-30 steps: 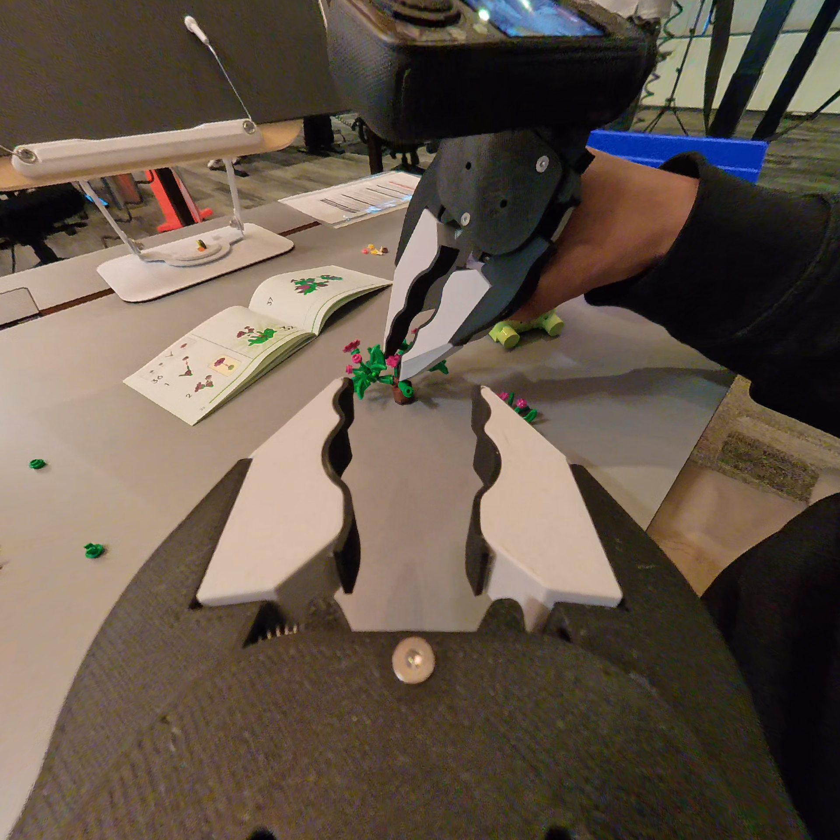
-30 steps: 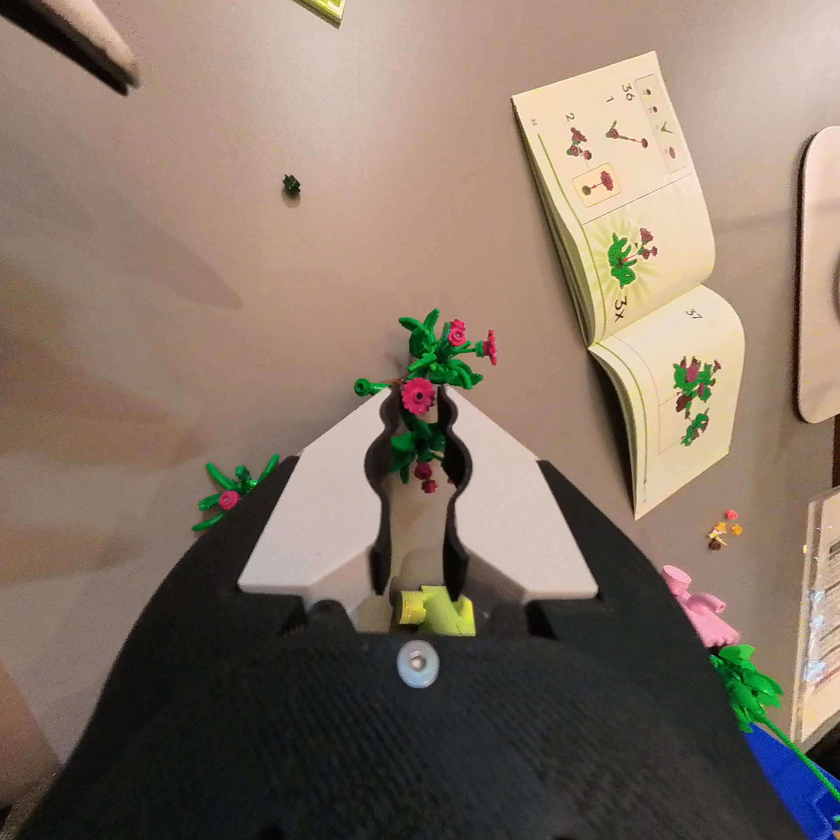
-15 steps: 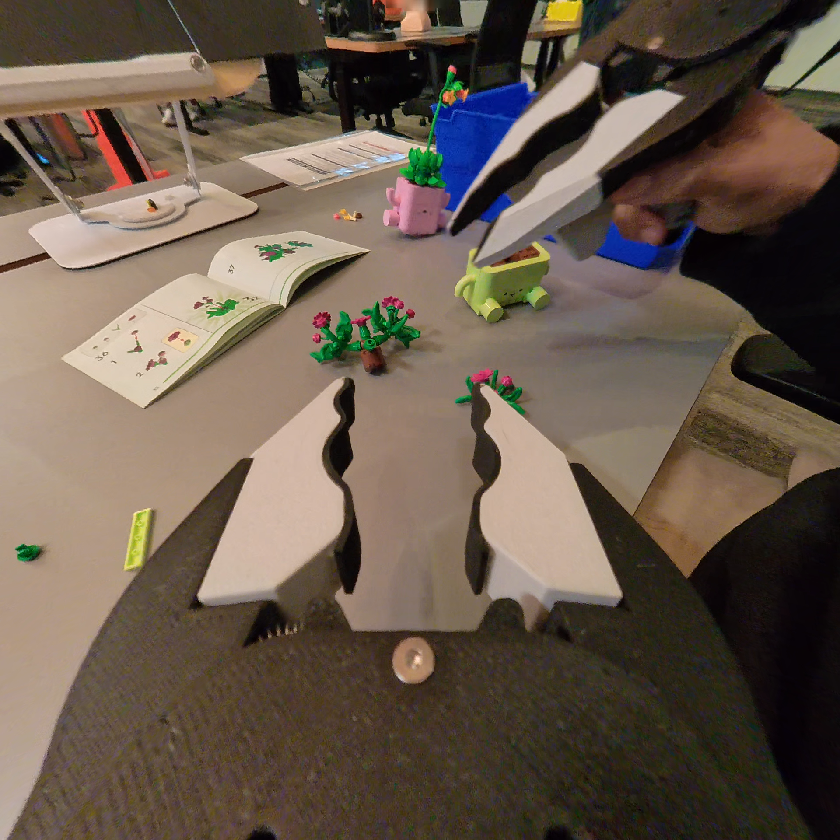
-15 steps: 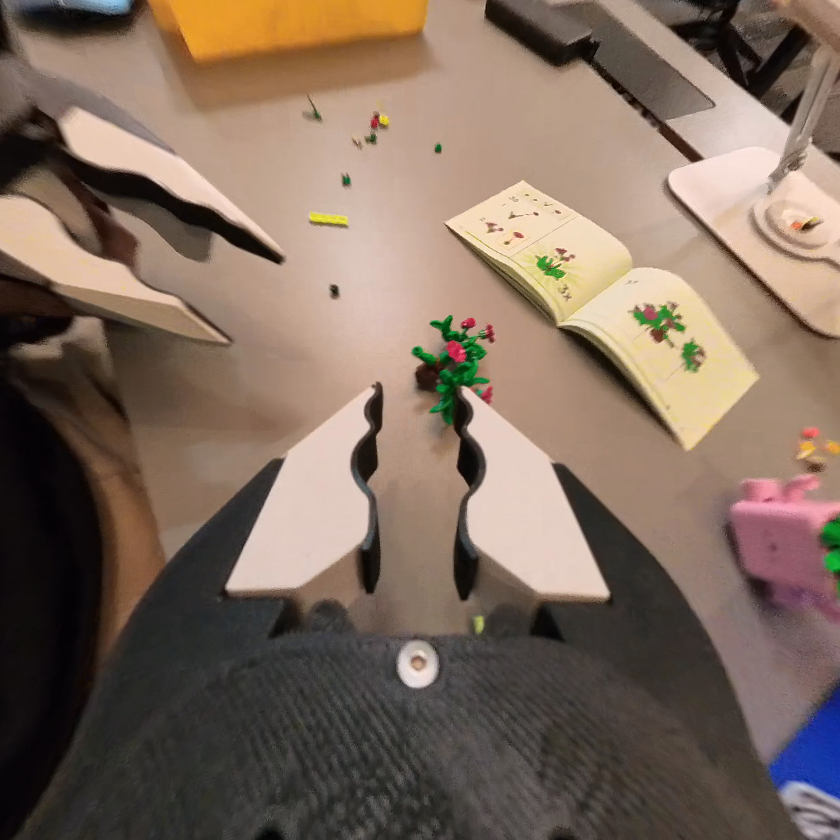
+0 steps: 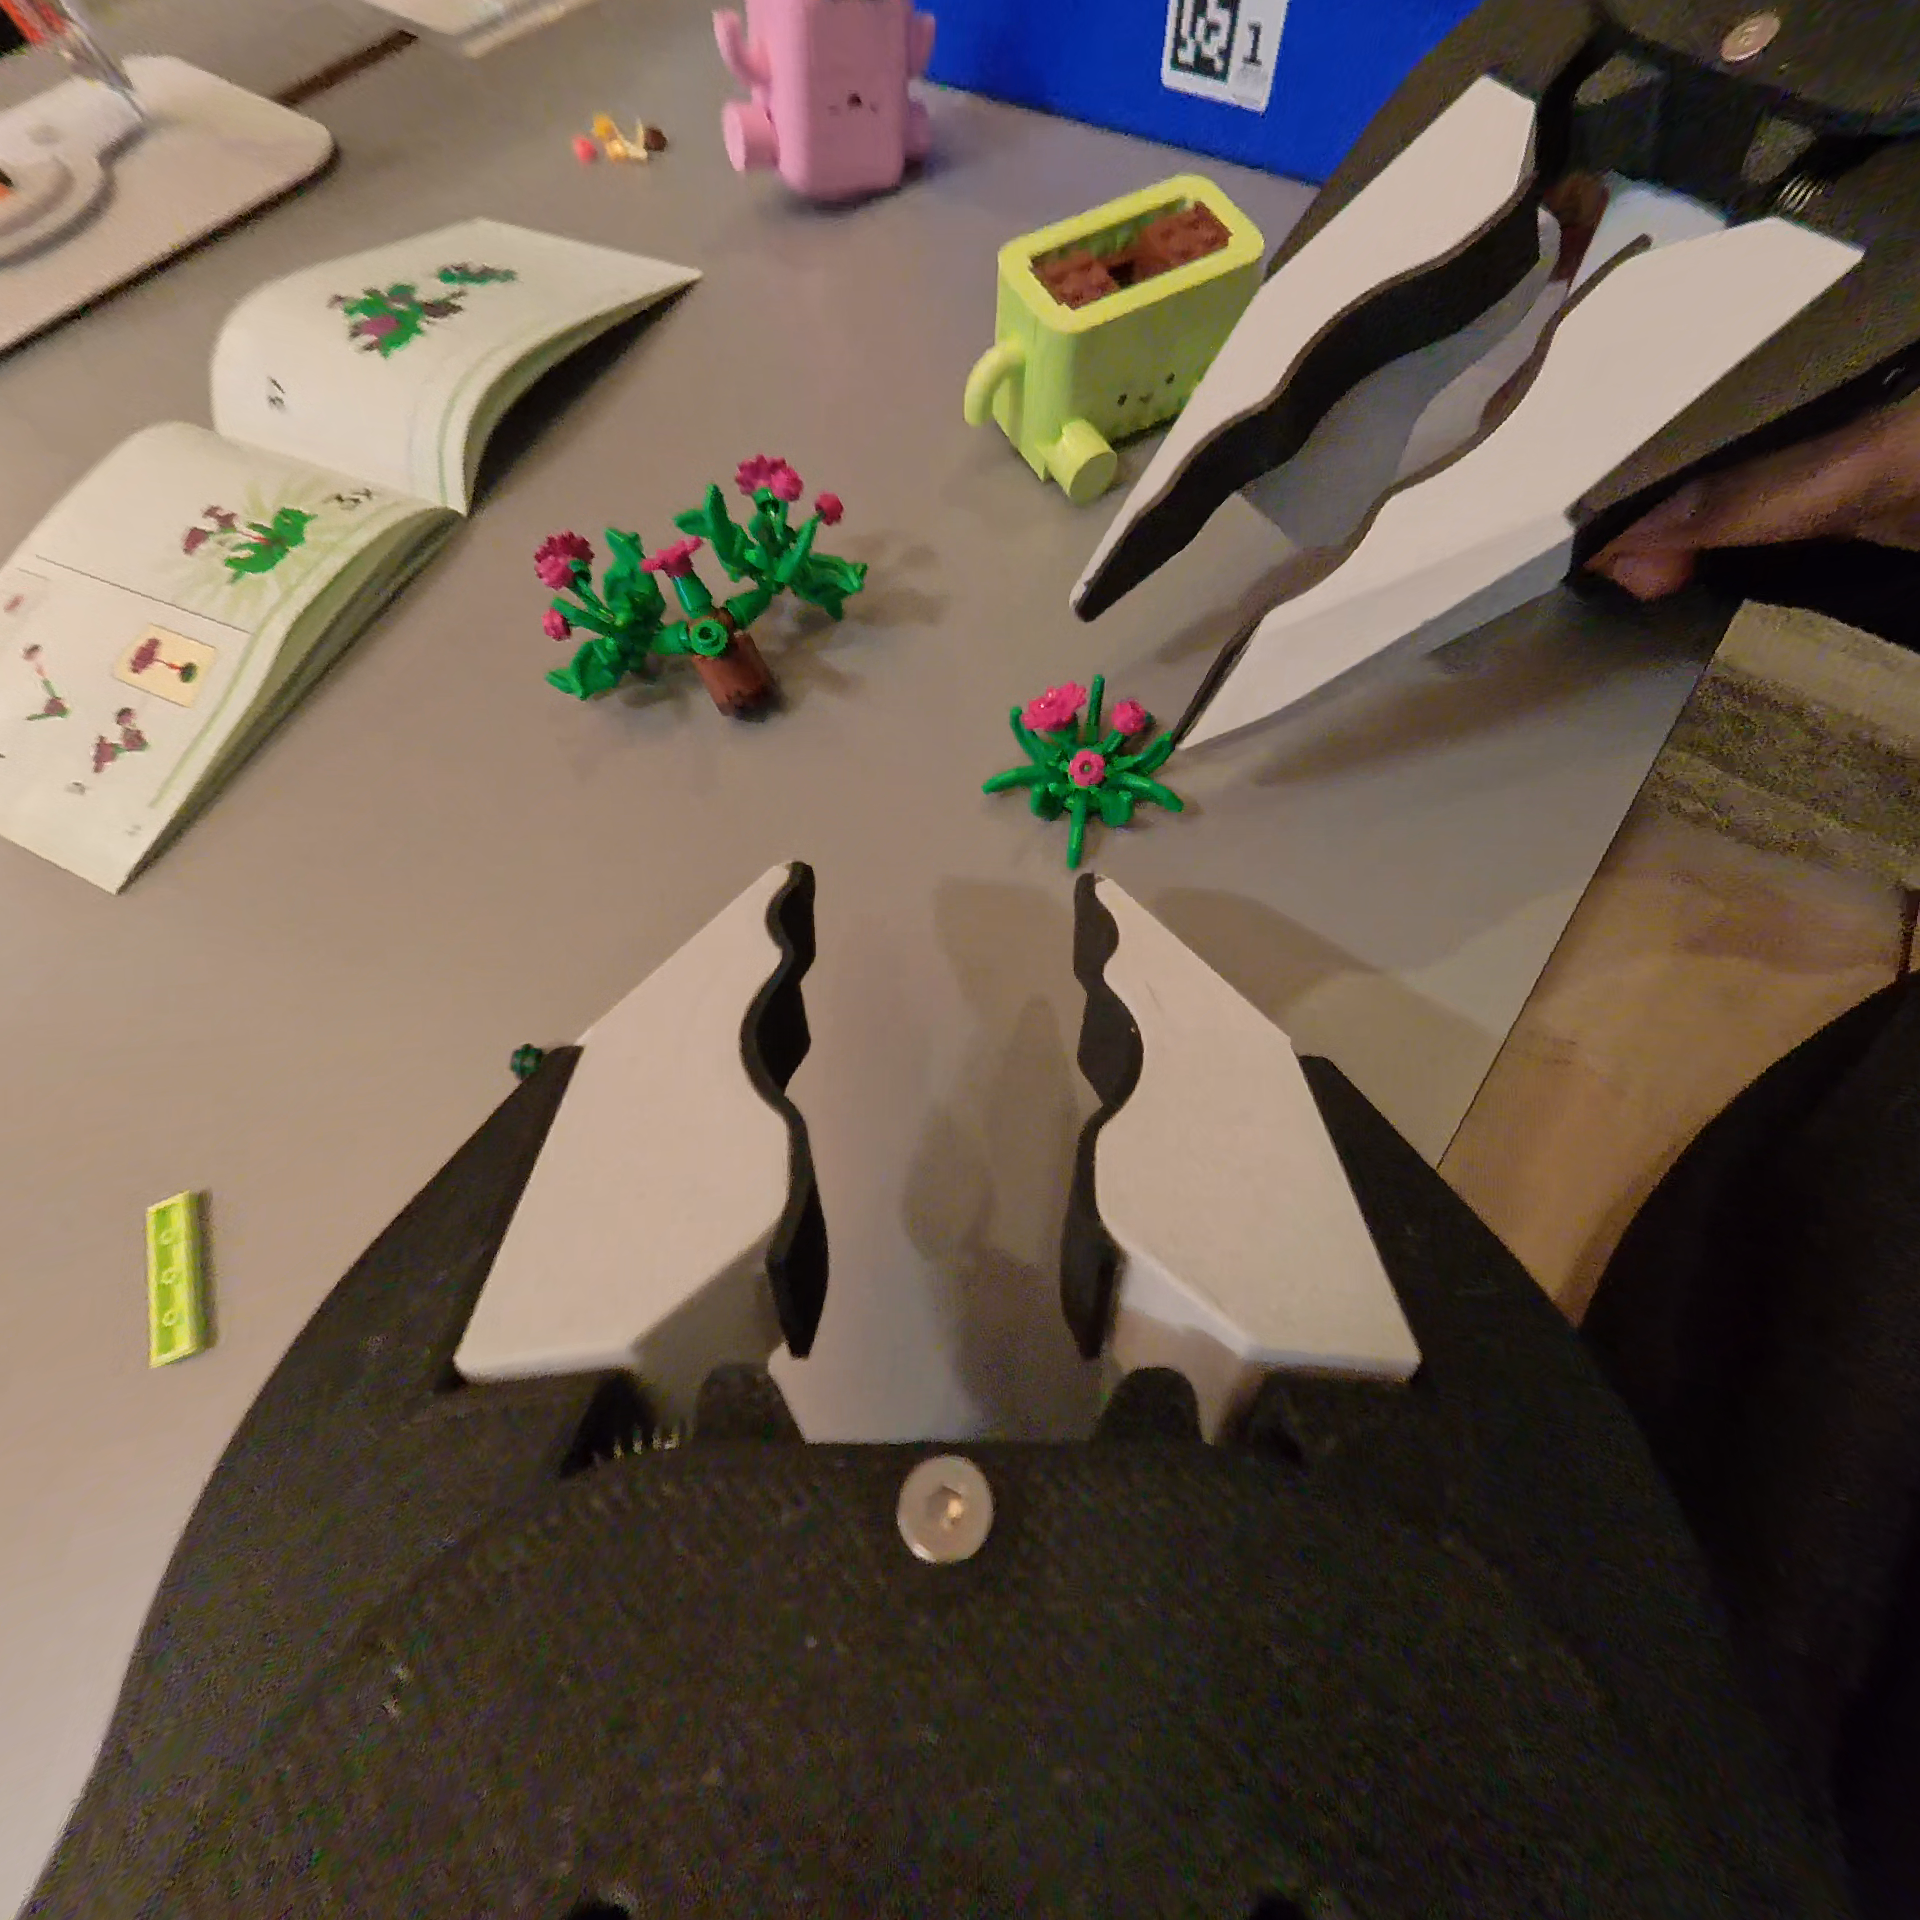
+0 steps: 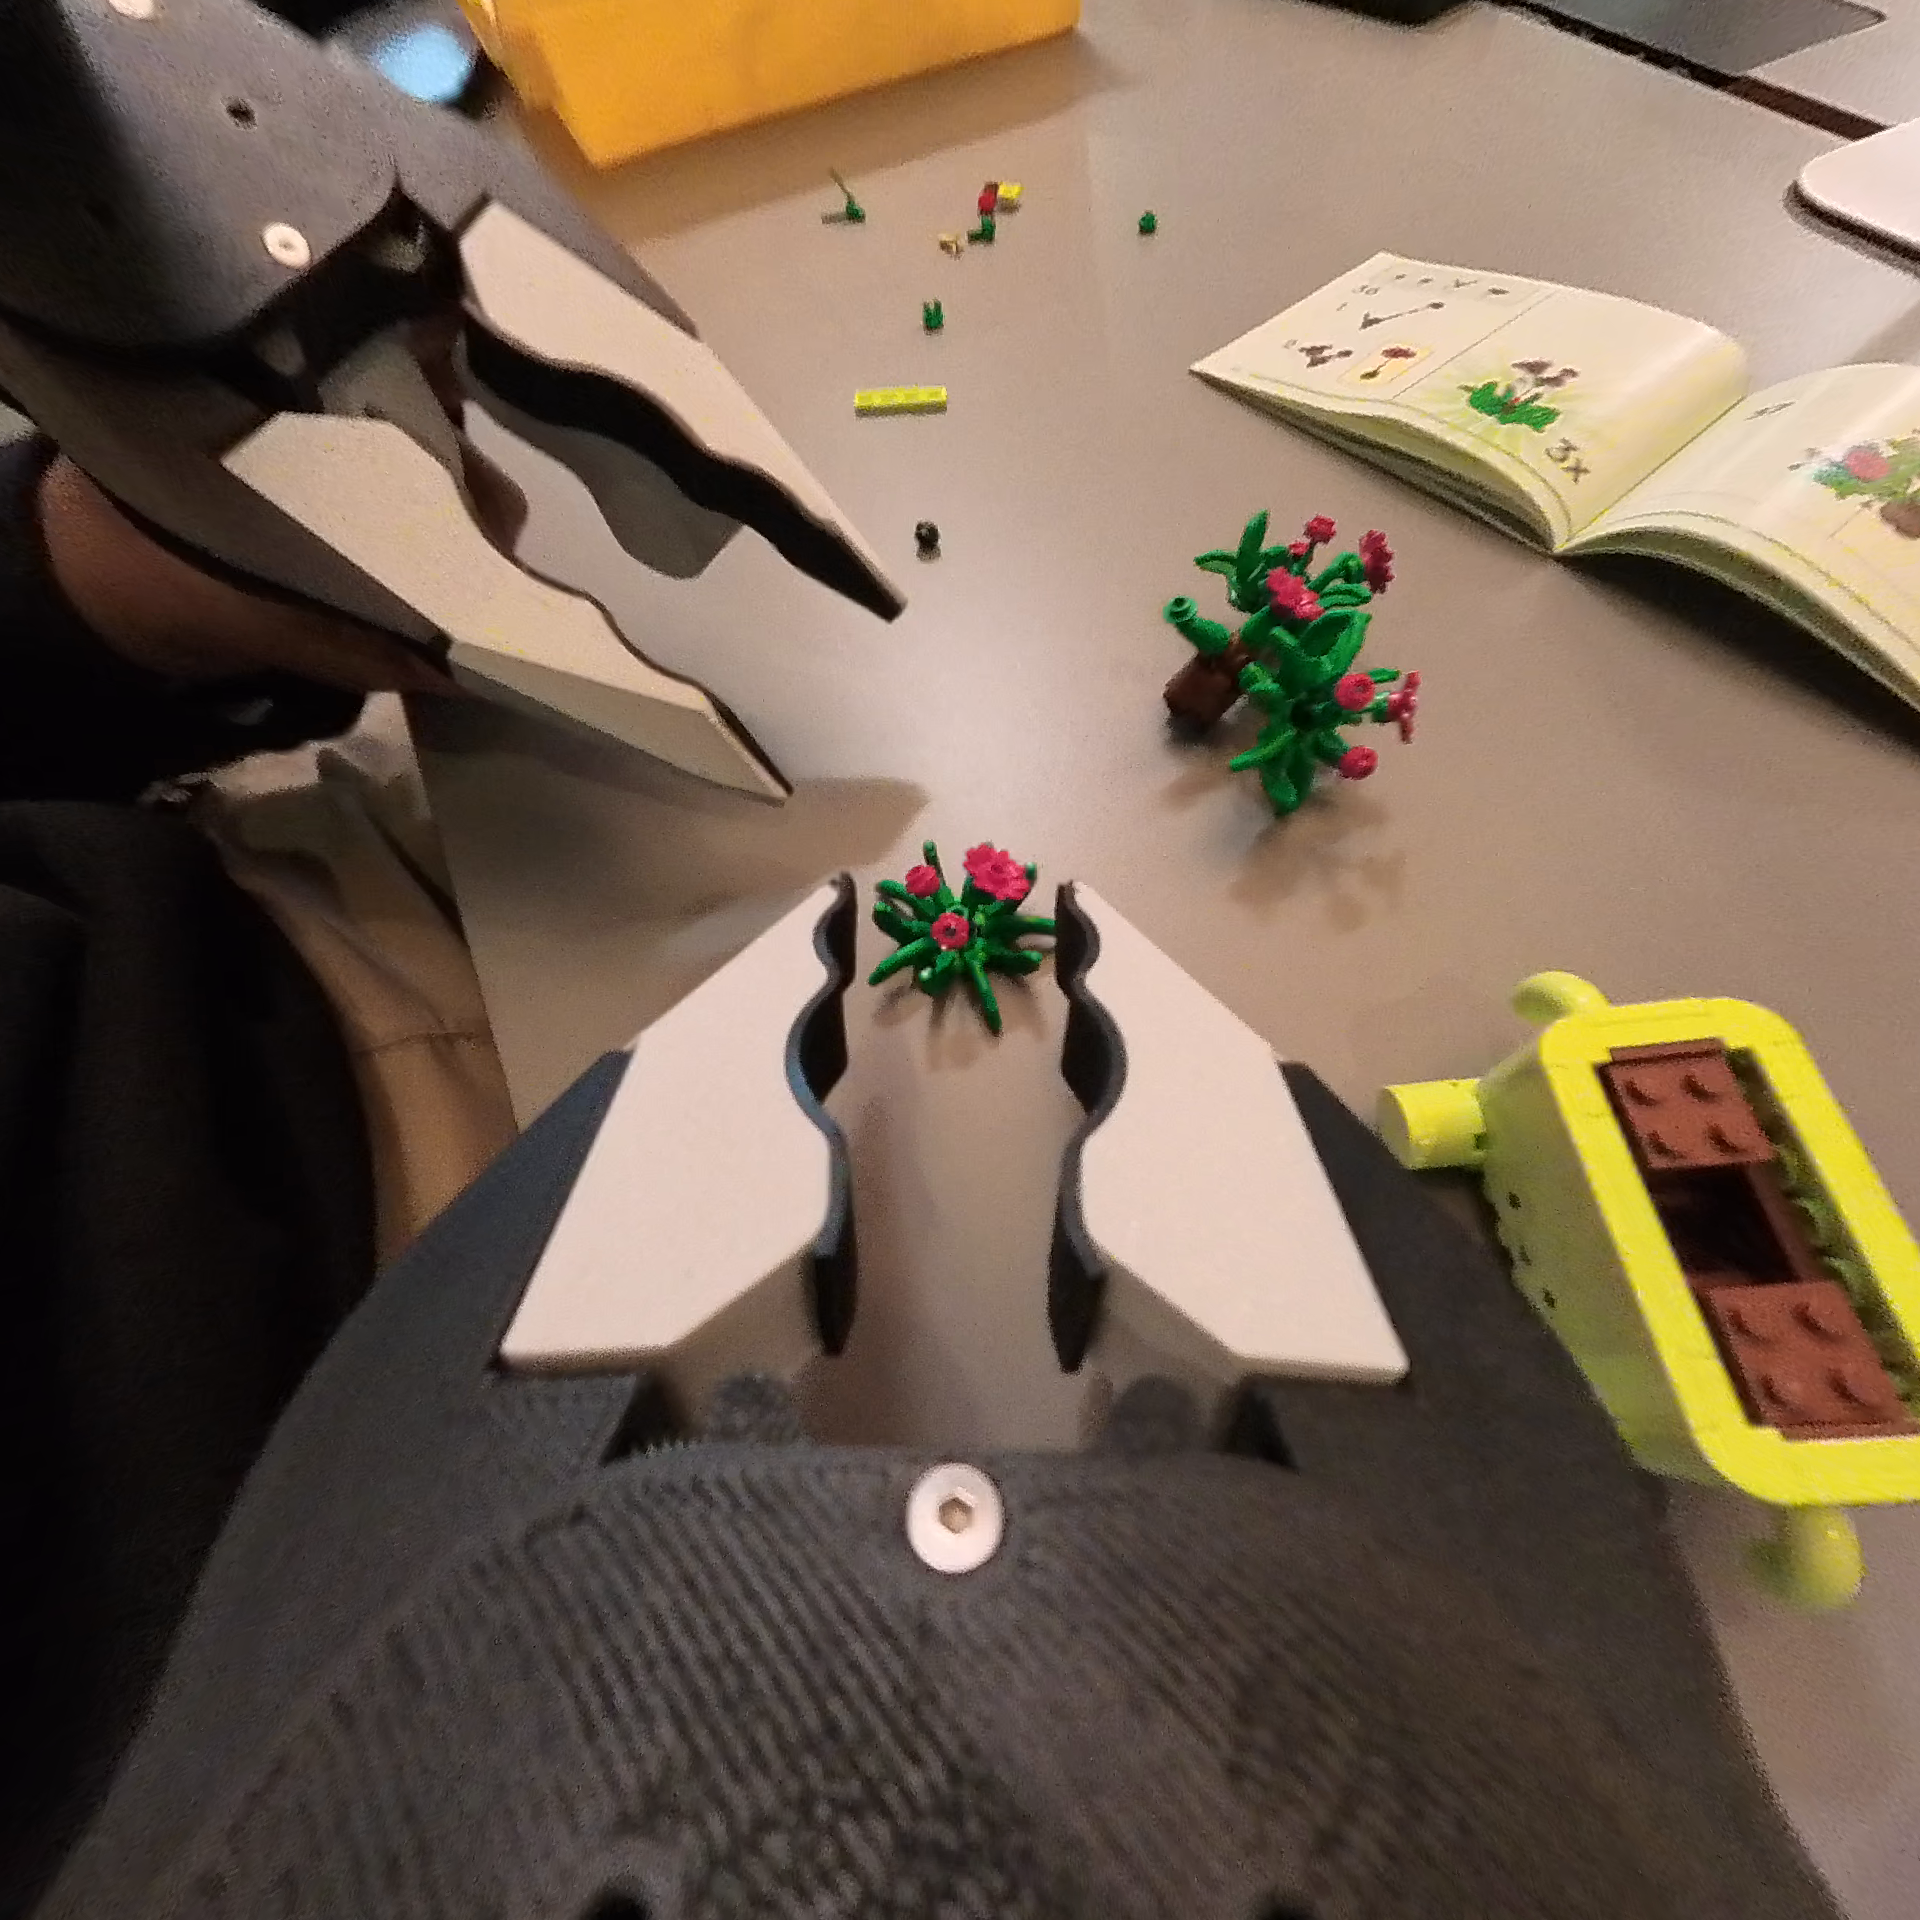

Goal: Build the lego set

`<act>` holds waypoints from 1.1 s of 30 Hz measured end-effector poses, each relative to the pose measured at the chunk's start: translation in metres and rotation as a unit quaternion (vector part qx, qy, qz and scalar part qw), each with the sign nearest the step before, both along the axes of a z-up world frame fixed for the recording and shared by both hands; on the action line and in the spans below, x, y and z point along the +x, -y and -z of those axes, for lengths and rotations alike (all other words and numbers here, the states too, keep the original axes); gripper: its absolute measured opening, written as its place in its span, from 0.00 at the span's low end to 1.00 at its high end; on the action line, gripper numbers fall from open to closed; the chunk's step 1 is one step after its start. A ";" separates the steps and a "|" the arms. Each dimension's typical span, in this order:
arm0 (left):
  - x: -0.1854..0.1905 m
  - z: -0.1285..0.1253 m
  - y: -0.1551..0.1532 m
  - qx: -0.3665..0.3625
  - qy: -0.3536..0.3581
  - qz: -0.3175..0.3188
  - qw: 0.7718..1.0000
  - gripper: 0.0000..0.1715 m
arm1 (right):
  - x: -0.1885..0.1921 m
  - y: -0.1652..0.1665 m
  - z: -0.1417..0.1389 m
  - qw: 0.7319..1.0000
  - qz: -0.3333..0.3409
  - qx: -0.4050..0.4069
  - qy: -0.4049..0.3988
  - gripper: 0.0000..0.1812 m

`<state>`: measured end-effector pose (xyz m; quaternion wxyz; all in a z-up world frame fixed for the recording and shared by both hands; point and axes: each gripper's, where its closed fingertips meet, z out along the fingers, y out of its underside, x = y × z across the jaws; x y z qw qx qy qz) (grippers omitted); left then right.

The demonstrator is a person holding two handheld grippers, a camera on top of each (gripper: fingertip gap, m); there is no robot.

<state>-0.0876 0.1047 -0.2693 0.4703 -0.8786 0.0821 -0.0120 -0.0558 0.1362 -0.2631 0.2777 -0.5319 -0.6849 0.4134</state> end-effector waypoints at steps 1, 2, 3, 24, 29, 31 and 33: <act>0.001 0.001 -0.001 -0.005 0.000 0.004 1.000 0.29 | 0.000 0.001 0.003 1.000 -0.001 0.015 0.007 0.20; 0.002 0.002 -0.001 -0.007 0.001 0.006 1.000 0.29 | -0.001 0.001 0.007 0.999 0.001 0.028 0.015 0.20; 0.002 0.003 -0.001 -0.009 0.001 0.009 1.000 0.28 | -0.001 0.002 0.011 0.999 0.001 0.040 0.024 0.20; 0.039 -0.050 0.001 0.136 0.143 0.098 0.975 0.27 | 0.001 0.012 -0.073 0.920 -0.054 -0.367 -0.125 0.13; 0.032 -0.080 0.001 0.226 0.287 0.089 0.926 0.26 | 0.006 0.022 -0.085 0.896 -0.091 -0.413 -0.134 0.13; 0.027 -0.084 0.002 0.236 0.333 0.091 0.908 0.26 | 0.004 0.027 -0.083 0.889 -0.098 -0.428 -0.129 0.13; 0.023 -0.086 0.003 0.243 0.357 0.087 0.898 0.23 | 0.002 0.034 -0.074 0.903 -0.103 -0.402 -0.114 0.13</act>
